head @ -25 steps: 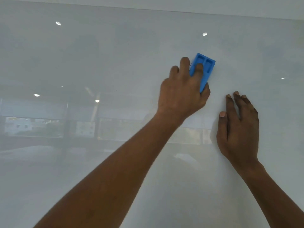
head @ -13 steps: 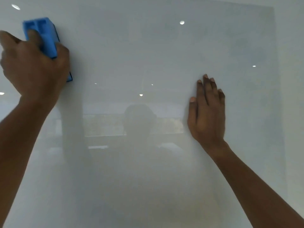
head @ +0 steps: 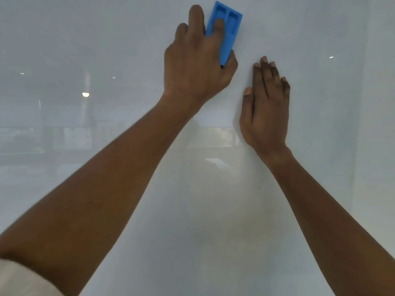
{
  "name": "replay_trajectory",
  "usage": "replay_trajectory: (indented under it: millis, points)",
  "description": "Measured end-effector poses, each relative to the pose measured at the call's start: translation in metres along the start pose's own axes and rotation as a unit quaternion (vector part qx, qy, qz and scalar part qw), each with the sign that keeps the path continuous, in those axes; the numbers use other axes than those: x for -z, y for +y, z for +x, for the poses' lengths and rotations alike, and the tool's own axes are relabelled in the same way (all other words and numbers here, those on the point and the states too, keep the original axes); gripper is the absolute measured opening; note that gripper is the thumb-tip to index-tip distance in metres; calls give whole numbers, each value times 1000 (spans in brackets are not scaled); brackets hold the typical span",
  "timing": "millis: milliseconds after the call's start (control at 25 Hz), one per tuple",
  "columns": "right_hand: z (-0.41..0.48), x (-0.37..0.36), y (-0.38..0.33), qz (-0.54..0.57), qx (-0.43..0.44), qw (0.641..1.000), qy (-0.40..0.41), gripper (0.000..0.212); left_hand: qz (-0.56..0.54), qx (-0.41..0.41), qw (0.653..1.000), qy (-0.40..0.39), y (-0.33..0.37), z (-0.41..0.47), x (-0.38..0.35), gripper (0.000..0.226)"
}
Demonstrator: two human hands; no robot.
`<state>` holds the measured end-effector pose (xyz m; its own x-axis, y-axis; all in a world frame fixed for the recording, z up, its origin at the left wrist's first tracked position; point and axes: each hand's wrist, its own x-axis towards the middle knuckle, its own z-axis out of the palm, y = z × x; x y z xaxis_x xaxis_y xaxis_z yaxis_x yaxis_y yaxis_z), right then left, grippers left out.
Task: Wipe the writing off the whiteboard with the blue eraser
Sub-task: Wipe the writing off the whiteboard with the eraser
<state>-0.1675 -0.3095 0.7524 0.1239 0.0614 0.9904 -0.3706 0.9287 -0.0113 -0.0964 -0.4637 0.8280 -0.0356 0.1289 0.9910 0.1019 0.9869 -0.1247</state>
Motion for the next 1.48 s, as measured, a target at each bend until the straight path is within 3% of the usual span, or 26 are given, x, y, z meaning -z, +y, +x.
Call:
replay_trajectory:
  millis: [80, 160, 280, 360, 400, 480, 560, 680, 840, 1000, 1080, 1240, 1360, 1480]
  points:
    - [0, 0, 3, 8, 5, 1000, -1, 52, 3, 1, 1000, 19, -12, -6, 6, 71]
    - [0, 0, 4, 12, 9, 1000, -2, 51, 26, 80, 996, 40, -56, -6, 13, 68]
    - [0, 0, 0, 8, 2, 1000, -5, 51, -30, 219, 970, 104, -192, 8, -2, 79]
    - [-2, -1, -3, -5, -4, 1000, -1, 52, -101, 244, 951, 157, -264, 26, -22, 80]
    - [-2, -1, -4, -8, -4, 1000, -3, 52, -119, 257, 946, 159, -260, 31, -23, 72]
    - [-1, -1, -4, -10, -3, 1000, -10, 53, -67, 333, 931, 133, -181, 31, 2, 59]
    - [-1, 0, -4, -10, -4, 1000, -12, 53, 6, 303, 943, 140, -117, 33, 16, 64]
    - [-3, -1, -6, -7, -3, 1000, -8, 54, 28, 211, 972, 102, -35, 44, 12, 64]
    - [-3, -2, -2, 12, -3, 1000, 4, 51, -12, 4, 1000, 4, 64, 48, -16, 62]
    - [-2, -1, 1, 27, 0, 1000, 8, 52, -10, -93, 995, -24, 53, 57, -15, 64]
    - [-2, -1, 0, 33, -4, 999, 12, 52, 6, -45, 999, -5, 19, 55, -9, 65]
    - [-5, -2, -2, 41, -75, 996, 33, 56, 2, 127, 990, 64, -21, 54, -5, 68]
    - [-6, -3, -3, 23, -130, 990, 48, 62, 0, 127, 989, 82, -7, 58, -12, 67]
    - [-8, -4, -5, 8, -181, 982, 60, 68, -11, 71, 995, 64, 25, 63, -18, 64]
